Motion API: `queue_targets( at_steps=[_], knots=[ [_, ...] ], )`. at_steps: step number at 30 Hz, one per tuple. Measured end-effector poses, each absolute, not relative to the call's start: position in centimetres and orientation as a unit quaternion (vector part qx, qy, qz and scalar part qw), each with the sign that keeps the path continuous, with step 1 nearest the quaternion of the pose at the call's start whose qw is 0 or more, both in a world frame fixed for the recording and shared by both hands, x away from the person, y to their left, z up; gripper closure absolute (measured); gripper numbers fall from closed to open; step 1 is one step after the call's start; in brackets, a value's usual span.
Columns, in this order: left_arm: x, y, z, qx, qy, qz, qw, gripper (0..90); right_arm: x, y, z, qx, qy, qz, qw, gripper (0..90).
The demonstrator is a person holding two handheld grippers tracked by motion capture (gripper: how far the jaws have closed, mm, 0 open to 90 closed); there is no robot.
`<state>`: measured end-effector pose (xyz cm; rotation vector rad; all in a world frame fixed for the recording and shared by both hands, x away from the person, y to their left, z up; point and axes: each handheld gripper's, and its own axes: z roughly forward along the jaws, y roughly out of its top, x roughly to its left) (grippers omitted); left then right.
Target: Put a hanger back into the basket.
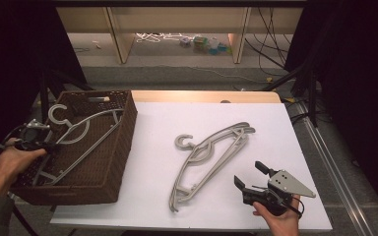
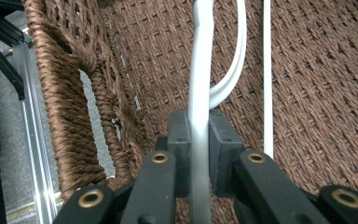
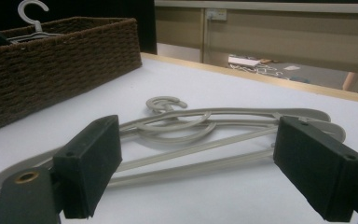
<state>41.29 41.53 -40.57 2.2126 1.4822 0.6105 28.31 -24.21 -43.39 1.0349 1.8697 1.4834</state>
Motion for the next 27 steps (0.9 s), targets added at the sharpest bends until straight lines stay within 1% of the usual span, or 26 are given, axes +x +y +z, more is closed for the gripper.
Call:
queue_targets(
  at_steps=[2,5,7,9,10,14,18,21,25,27],
  knots=[
    [41.3,41.6,-40.6,0.788,0.536,0.226,0.202,76.7,28.3,-24.3,-43.4,0.384,0.693,0.549,0.266,16.0],
    [41.4,41.4,-40.7,0.788,0.54,0.23,0.188,65.2,28.3,-24.3,-43.4,0.383,0.693,0.549,0.266,16.0],
    [41.4,41.4,-40.5,0.777,0.545,0.244,0.199,59.5,28.3,-24.2,-43.4,0.383,0.693,0.549,0.267,16.0],
    [41.3,41.5,-40.1,0.763,0.559,0.254,0.204,50.0,28.2,-24.3,-43.3,0.385,0.696,0.542,0.27,16.0],
    [41.3,41.4,-39.8,0.757,0.563,0.258,0.208,46.8,28.2,-24.3,-43.3,0.385,0.696,0.542,0.27,16.0],
    [40.7,40.6,-38.7,0.753,0.55,0.263,0.246,46.0,28.3,-24.3,-43.3,0.384,0.695,0.545,0.269,16.0],
    [40.0,39.2,-37.5,0.744,0.544,0.26,0.288,40.4,28.3,-24.3,-43.4,0.386,0.691,0.549,0.266,16.0],
    [39.7,37.6,-37.1,0.74,0.537,0.252,0.317,35.1,28.2,-24.3,-43.2,0.386,0.695,0.543,0.272,16.0],
    [39.1,35.2,-36.6,0.744,0.516,0.253,0.341,32.4,28.2,-24.4,-43.2,0.385,0.694,0.544,0.271,16.0],
    [38.7,33.8,-36.5,0.732,0.513,0.253,0.37,31.3,28.2,-24.4,-43.3,0.387,0.692,0.547,0.267,16.0]
  ],
)
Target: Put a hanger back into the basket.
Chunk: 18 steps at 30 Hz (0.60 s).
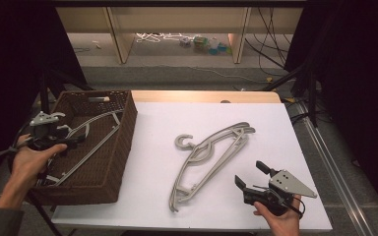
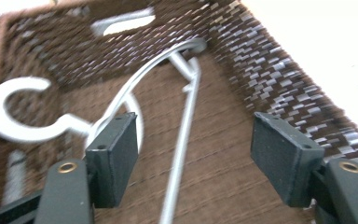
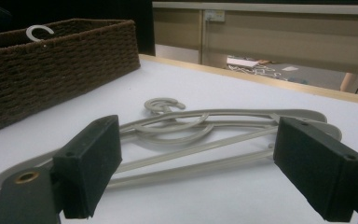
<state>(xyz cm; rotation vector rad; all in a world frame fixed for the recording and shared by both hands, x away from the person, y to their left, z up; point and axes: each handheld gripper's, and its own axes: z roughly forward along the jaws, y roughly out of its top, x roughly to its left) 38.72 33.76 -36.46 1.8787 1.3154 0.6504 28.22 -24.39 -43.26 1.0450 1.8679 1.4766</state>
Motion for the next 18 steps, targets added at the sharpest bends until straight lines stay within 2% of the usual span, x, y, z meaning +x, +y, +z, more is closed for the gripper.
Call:
queue_targets(
  at_steps=[3,8,18],
  knots=[
    [38.0,31.6,-36.1,0.719,0.509,0.242,0.407,28.7,28.2,-24.4,-43.2,0.387,0.692,0.545,0.274,16.0],
    [37.0,27.9,-35.5,0.724,0.476,0.232,0.442,24.4,28.2,-24.3,-43.2,0.383,0.689,0.553,0.269,16.0],
    [35.2,21.9,-35.4,0.726,0.436,0.203,0.493,23.8,28.1,-24.5,-43.1,0.386,0.692,0.546,0.271,16.0]
  ],
)
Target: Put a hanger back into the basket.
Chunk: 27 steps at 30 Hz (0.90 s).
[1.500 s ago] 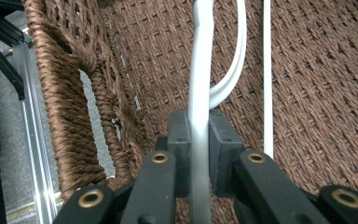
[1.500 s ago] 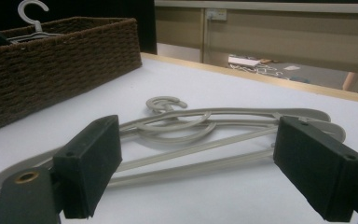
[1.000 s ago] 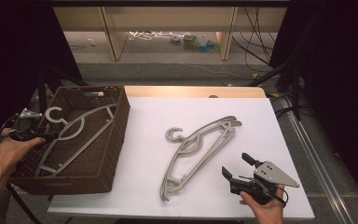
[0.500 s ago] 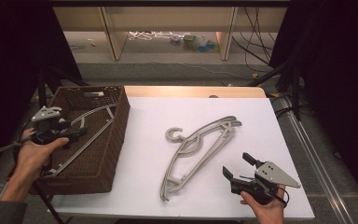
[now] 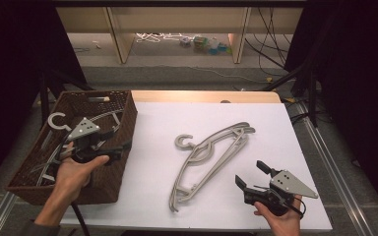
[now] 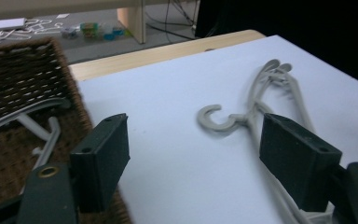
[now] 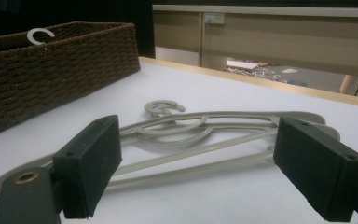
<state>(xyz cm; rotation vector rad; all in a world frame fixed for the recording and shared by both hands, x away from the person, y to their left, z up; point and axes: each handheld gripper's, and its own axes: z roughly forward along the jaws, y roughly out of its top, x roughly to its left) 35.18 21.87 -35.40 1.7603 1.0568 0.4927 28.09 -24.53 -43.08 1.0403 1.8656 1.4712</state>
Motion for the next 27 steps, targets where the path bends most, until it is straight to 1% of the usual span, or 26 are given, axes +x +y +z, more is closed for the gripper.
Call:
queue_targets(
  at_steps=[8,10,18,19,20,21,22,27],
  knots=[
    [34.3,19.4,-36.9,0.71,0.426,0.184,0.529,22.9,28.1,-24.5,-43.1,0.386,0.694,0.544,0.27,16.0],
    [34.2,18.9,-37.2,0.711,0.418,0.187,0.533,22.9,28.3,-24.6,-43.1,0.372,0.693,0.549,0.283,16.0],
    [33.8,17.8,-38.5,0.704,0.413,0.182,0.548,21.4,28.3,-24.7,-43.2,0.37,0.695,0.55,0.28,15.9],
    [33.7,17.6,-38.6,0.702,0.414,0.18,0.55,21.2,28.2,-24.5,-43.2,0.382,0.688,0.557,0.265,15.8],
    [33.7,17.4,-38.7,0.701,0.413,0.18,0.553,21.1,28.2,-24.5,-43.2,0.382,0.691,0.555,0.263,15.8],
    [33.6,17.3,-38.8,0.701,0.412,0.18,0.553,21.0,28.4,-24.7,-43.2,0.369,0.69,0.557,0.278,15.8],
    [33.5,17.1,-38.9,0.702,0.409,0.178,0.555,20.8,28.5,-24.7,-43.2,0.365,0.69,0.558,0.281,15.8],
    [33.1,15.9,-39.6,0.712,0.394,0.174,0.554,20.1,28.5,-24.6,-43.2,0.364,0.686,0.563,0.283,15.8]
  ],
)
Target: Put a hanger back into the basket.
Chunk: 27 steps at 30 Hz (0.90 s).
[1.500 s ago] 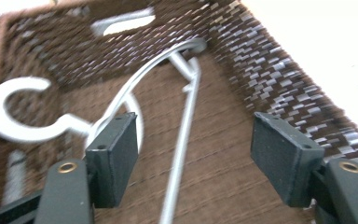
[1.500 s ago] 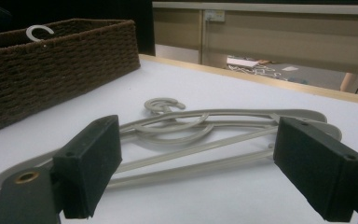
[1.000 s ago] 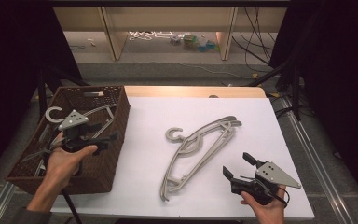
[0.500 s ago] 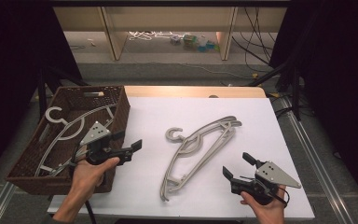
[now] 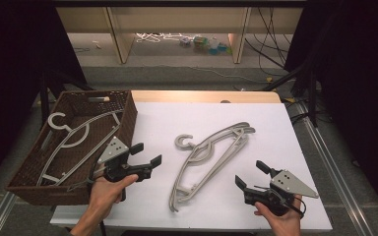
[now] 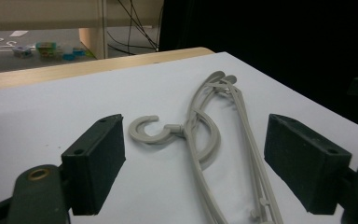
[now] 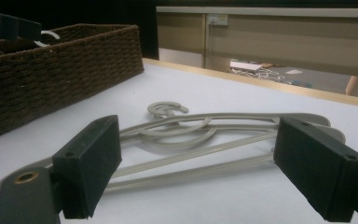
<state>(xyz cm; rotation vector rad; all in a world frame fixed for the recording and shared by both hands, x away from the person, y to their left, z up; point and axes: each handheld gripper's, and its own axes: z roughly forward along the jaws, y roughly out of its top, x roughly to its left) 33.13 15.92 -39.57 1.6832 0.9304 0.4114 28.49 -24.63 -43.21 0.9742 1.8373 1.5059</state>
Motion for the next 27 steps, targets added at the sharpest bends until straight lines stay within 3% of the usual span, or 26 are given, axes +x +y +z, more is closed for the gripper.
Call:
queue_targets(
  at_steps=[27],
  knots=[
    [33.0,11.5,-43.1,0.78,0.358,0.126,0.497,18.6,28.2,-24.5,-43.2,0.365,0.695,0.552,0.28,15.7]
  ],
)
